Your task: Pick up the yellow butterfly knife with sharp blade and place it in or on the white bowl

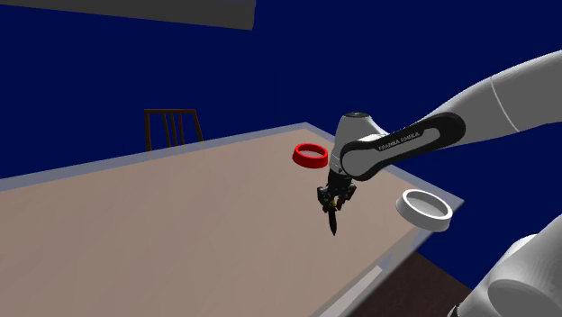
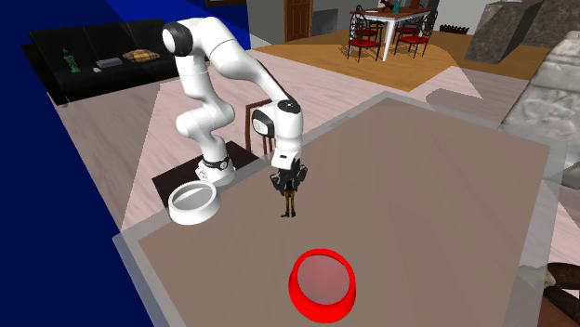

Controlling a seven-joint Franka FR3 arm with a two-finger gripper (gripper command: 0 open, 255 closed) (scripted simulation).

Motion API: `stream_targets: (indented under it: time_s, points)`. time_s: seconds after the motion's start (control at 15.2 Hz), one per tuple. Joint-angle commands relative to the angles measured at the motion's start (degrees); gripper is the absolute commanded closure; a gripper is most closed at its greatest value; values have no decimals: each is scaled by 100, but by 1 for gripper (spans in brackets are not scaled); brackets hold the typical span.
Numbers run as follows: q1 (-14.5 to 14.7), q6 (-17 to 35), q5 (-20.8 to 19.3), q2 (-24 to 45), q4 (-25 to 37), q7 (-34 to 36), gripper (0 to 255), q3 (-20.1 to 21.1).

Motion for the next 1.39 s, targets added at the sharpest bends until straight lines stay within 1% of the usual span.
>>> stream_targets:
  time_s: [0.0, 0.4, 1.32]
  points:
    - [0, 0, 0, 1, -1, 0, 255, -1]
    - [-1, 1, 0, 2, -1, 0, 255, 0]
    - [14, -1171, 86, -624, 551, -79, 255, -53]
